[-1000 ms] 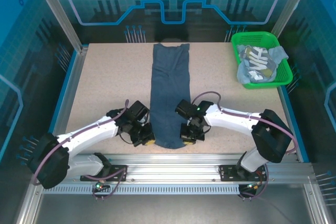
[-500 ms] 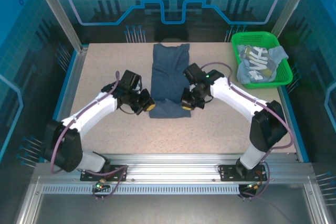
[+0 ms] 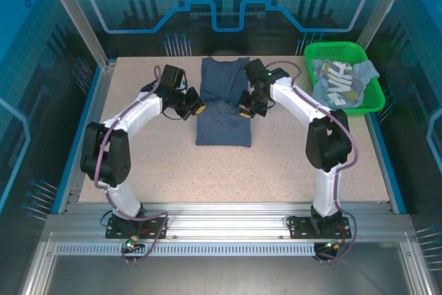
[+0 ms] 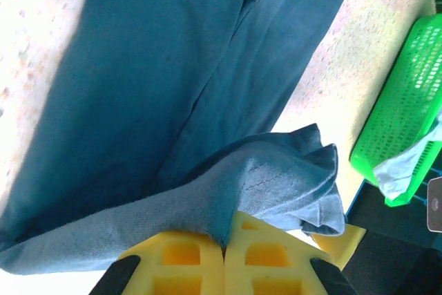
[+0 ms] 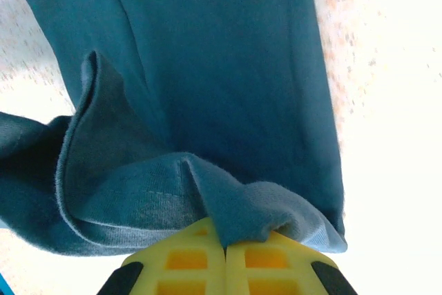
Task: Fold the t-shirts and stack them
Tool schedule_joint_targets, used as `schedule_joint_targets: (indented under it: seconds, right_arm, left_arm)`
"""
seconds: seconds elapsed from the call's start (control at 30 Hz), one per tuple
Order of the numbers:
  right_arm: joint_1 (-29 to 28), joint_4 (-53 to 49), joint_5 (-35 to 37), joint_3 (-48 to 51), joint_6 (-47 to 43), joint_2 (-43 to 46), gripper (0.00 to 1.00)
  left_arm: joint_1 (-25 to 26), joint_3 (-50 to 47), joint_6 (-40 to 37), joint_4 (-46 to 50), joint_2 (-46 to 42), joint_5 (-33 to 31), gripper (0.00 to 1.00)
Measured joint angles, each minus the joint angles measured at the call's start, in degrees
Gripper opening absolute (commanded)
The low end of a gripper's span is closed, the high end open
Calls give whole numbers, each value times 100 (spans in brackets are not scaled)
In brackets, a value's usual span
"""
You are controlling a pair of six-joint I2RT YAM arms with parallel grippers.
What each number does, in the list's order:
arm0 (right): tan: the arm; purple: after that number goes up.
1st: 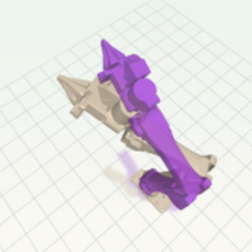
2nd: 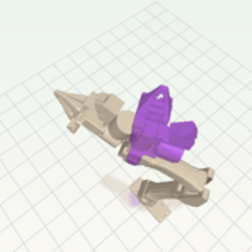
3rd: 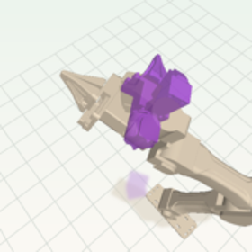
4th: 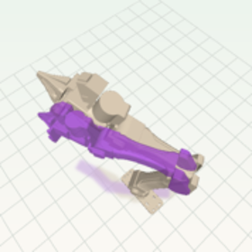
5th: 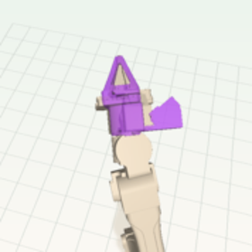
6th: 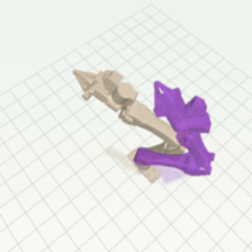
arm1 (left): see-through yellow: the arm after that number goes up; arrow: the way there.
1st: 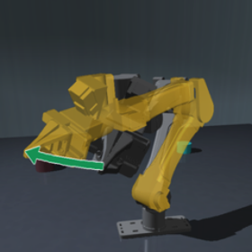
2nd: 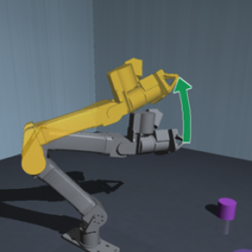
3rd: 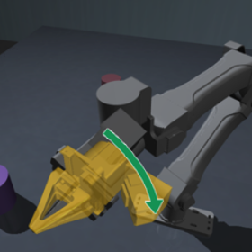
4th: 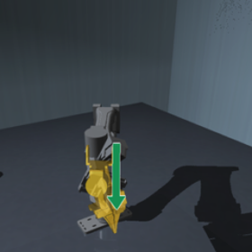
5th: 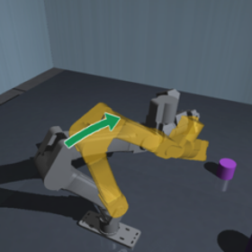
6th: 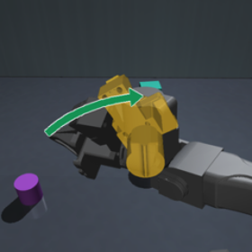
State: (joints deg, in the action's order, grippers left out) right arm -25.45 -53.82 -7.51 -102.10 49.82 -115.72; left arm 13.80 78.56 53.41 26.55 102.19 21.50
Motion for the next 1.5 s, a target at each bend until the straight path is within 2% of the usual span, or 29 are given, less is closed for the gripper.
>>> schedule_joint_targets:
  seconds: [0.27,0.3,0.37,0.4,0.53,0.6,0.63,0.7,0.77,0.87,0.97,1.07,1.2,1.33,1.5]
  right_arm:
    - [188,-111,0,-1078,-151,-977,0]
    - [208,-136,0,-1217,-153,-1110,0]
    - [247,-208,-7,-1497,-184,-1368,3]
    - [267,-267,-22,-1681,-197,-1526,11]
    - [345,-326,-48,-2194,-387,-2017,49]
    - [376,-354,-44,-2232,-514,-2048,57]
    - [389,-389,-39,-2256,-603,-2044,58]
    - [389,-422,9,-2225,-693,-1941,58]
    - [385,-310,92,-1784,-748,-1578,59]
    - [369,-90,127,-413,-715,-527,55]
    - [319,251,-11,981,-496,525,56]
    - [243,702,-299,2013,-221,1049,60]
    - [227,1272,-675,2813,81,1021,60]
    - [225,1602,-892,2916,245,809,58]
    - [225,1792,-962,2859,339,573,50]
  left_arm:
    - [-170,798,0,-162,938,101,0]
    - [-177,916,-2,-168,1064,118,3]
    - [-188,1130,-7,-188,1314,162,18]
    - [-195,1233,-42,-192,1432,192,27]
    - [-216,1473,-166,-155,1714,175,50]
    - [-225,1464,-247,-114,1681,118,56]
    - [-225,1399,-264,-146,1617,61,57]
    - [-225,1005,-258,-192,1266,-52,57]
    - [-229,363,-214,-175,669,-131,52]
    - [-234,-844,44,-284,-398,-133,45]
    - [-234,-2006,457,-560,-1102,-13,46]
    - [-229,-2693,809,-796,-1099,122,50]
    - [-216,-2903,1115,-1056,-798,264,48]
    - [-201,-2889,1233,-1419,-533,345,41]
    - [-197,-2857,1318,-1755,-140,420,32]
